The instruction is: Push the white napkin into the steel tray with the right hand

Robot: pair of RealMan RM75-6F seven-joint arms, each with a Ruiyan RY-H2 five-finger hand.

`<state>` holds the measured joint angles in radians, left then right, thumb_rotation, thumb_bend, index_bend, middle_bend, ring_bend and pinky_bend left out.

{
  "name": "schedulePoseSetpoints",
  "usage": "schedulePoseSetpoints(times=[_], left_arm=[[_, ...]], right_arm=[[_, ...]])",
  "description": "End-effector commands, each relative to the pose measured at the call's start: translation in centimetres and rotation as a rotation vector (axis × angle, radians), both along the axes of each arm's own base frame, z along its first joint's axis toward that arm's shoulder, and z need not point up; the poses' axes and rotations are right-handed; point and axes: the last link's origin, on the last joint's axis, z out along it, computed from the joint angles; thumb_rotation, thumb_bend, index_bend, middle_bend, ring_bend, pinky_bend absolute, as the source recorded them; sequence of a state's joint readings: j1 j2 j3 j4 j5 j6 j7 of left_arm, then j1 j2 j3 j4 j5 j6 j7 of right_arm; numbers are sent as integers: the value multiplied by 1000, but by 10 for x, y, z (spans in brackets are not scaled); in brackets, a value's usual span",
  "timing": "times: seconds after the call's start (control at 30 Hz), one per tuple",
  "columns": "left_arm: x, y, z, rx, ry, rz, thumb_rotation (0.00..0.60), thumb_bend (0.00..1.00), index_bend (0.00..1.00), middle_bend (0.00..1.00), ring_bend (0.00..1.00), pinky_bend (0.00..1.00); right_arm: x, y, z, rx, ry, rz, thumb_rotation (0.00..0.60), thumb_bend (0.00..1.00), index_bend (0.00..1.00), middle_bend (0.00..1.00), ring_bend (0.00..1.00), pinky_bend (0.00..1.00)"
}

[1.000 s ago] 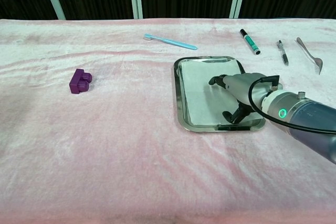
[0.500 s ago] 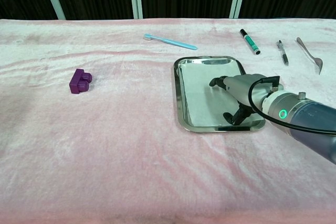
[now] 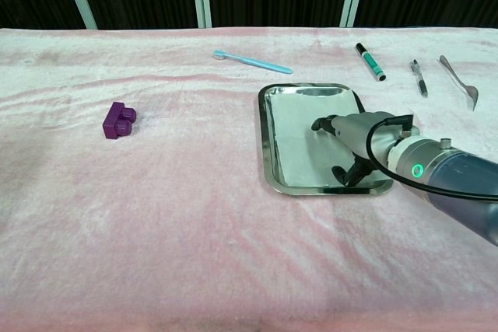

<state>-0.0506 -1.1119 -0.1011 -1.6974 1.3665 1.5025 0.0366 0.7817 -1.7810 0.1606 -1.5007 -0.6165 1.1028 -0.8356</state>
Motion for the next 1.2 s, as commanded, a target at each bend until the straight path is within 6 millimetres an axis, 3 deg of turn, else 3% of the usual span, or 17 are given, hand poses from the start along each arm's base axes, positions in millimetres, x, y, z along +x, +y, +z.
schedulePoseSetpoints(times=[0.03,1.2], left_arm=[[0,0,0,-1,0,0,600,396,118,39,0,0],[0,0,0,0,0,-1,600,396,118,39,0,0]], right_arm=[[0,0,0,-2,10,-1,600,415,118,69,136,167],[12,1,-2,-3,4,-26,600,415,118,69,136,168]])
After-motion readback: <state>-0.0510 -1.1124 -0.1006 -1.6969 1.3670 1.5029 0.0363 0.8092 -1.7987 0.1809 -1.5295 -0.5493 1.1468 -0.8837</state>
